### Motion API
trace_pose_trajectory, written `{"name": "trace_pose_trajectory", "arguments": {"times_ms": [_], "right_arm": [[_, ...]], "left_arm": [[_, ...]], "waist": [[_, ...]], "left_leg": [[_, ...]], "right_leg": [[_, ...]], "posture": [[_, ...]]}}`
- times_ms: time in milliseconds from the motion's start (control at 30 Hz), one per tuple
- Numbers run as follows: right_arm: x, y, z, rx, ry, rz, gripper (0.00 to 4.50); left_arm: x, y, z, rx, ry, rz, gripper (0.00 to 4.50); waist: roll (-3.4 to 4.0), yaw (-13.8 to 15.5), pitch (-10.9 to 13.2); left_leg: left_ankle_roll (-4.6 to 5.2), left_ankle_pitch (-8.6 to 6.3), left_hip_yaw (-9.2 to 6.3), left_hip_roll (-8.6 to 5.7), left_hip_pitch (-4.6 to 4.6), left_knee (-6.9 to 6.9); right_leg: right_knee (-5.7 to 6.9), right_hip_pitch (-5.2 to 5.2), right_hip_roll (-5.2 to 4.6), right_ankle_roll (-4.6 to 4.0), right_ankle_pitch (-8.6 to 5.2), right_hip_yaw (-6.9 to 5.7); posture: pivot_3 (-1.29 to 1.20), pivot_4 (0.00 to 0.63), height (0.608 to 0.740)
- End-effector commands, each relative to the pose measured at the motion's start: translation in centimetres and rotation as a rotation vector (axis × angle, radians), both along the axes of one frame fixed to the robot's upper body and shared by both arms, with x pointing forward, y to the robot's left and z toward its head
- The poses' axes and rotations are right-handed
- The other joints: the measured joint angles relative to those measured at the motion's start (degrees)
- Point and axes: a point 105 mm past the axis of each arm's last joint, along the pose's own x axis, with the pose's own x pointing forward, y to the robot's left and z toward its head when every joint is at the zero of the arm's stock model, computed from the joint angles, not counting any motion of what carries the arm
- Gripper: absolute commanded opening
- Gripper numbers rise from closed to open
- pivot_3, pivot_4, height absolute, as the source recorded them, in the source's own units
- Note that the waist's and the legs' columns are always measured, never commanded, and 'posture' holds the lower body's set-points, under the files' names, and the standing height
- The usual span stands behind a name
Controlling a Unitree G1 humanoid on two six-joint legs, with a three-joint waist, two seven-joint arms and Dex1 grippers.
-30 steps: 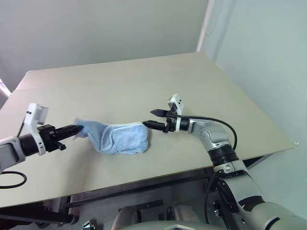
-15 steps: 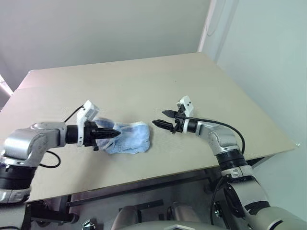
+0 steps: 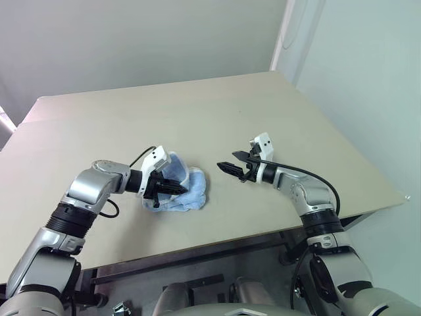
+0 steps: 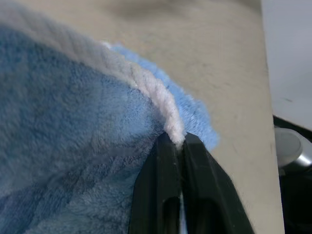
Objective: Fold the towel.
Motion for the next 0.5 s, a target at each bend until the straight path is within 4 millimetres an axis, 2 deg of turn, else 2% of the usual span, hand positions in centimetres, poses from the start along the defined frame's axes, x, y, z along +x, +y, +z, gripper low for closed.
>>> {"name": "trace_pose_trajectory", "arguments": {"times_ms": [33, 133, 300, 500], "right_arm": [[0.3, -0.1, 1.6, 0.012, -0.058, -0.011, 4.5], [0.3, -0.2, 1.4, 0.01, -0.055, -0.017, 4.5], [0.5, -0.2, 1.3, 0.013, -0.05, -0.024, 4.5], [0.3, 0.0, 1.5, 0.034, -0.055, -0.008, 4.5]], "left_arm": [[0.2, -0.6, 1.3, -0.017, -0.048, -0.048, 1.58], [0.0, -0.7, 1.3, -0.005, -0.056, -0.072, 2.27], [1.1, 0.0, 3.2, -0.019, -0.15, -0.023, 4.06], [1.2, 2.3, 6.8, -0.039, -0.268, 0.038, 4.06]], "waist": [[0.0, 0.0, 0.0], [0.0, 0.0, 0.0], [0.0, 0.0, 0.0], [0.0, -0.1, 0.0]], "left_leg": [[0.0, 0.0, 0.0, 0.01, 0.0, 0.0], [0.0, 0.0, -0.01, 0.02, 0.0, 0.02], [0.01, 0.0, -0.03, 0.01, -0.04, 0.21], [0.01, 0.0, -0.05, 0.02, -0.11, 0.44]], "right_leg": [[0.01, 0.0, 0.01, 0.0, 0.0, 0.0], [0.05, -0.01, 0.02, 0.0, 0.0, 0.0], [0.15, 0.0, 0.02, 0.0, 0.0, -0.01], [0.3, -0.02, 0.03, 0.04, 0.02, -0.02]], "posture": [[0.0, 0.0, 0.74], [0.0, 0.0, 0.74], [0.0, 0.0, 0.74], [0.0, 0.0, 0.74]]}}
